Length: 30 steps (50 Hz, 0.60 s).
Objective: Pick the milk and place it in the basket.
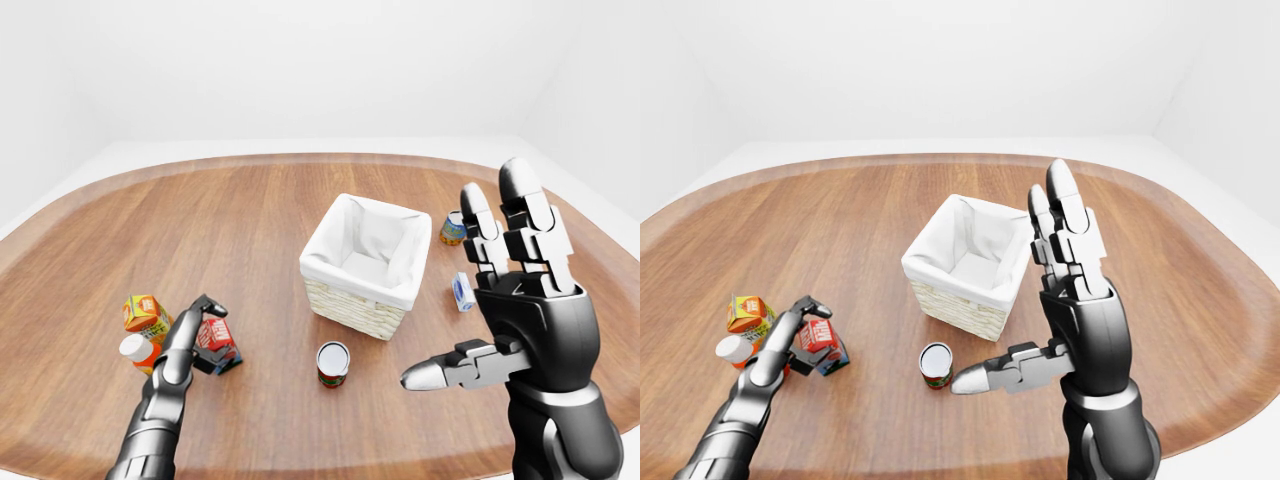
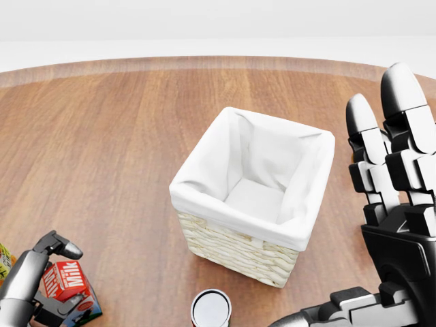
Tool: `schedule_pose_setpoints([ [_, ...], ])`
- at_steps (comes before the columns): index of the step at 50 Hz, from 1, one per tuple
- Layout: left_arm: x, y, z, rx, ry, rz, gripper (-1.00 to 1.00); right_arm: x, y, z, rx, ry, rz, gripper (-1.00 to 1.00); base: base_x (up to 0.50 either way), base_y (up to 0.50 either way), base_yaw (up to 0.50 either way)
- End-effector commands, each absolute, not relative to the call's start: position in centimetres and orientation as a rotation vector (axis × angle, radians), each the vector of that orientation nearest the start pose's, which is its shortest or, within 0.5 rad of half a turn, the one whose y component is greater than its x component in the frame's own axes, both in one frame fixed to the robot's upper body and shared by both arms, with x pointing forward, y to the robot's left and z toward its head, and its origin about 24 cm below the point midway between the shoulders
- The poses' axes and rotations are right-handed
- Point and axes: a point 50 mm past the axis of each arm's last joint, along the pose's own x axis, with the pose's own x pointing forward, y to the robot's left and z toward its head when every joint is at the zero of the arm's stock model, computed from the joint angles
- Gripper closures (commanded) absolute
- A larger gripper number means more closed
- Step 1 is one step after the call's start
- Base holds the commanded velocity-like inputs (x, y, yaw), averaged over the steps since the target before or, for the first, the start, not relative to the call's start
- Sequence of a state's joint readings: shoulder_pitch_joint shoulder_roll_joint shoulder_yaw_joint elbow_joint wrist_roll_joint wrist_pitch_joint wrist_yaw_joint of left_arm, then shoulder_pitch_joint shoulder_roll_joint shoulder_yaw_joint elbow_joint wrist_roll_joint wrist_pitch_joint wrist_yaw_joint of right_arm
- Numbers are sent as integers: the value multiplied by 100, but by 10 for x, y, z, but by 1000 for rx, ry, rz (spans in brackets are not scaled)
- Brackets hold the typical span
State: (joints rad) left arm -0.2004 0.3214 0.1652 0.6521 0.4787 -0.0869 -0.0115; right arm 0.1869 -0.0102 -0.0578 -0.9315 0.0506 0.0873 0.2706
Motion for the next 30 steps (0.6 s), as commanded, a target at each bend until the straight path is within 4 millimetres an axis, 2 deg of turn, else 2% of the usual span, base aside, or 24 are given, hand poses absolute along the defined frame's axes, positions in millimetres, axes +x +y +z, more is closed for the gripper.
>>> schedule_pose_setpoints([
  [1, 267, 272, -9, 692, 352, 118, 100, 166, -153, 196, -100, -651, 188, -100, 0, 0, 0],
  [14, 271, 283, 27, 610, 207, 182, 100, 167, -153, 194, -98, -639, 189, -100, 0, 0, 0],
  [25, 271, 286, 27, 587, 203, 213, 100, 166, -153, 193, -100, -636, 191, -100, 0, 0, 0],
  [30, 273, 285, 40, 584, 147, 208, 100, 167, -153, 191, -99, -629, 190, -100, 0, 0, 0],
])
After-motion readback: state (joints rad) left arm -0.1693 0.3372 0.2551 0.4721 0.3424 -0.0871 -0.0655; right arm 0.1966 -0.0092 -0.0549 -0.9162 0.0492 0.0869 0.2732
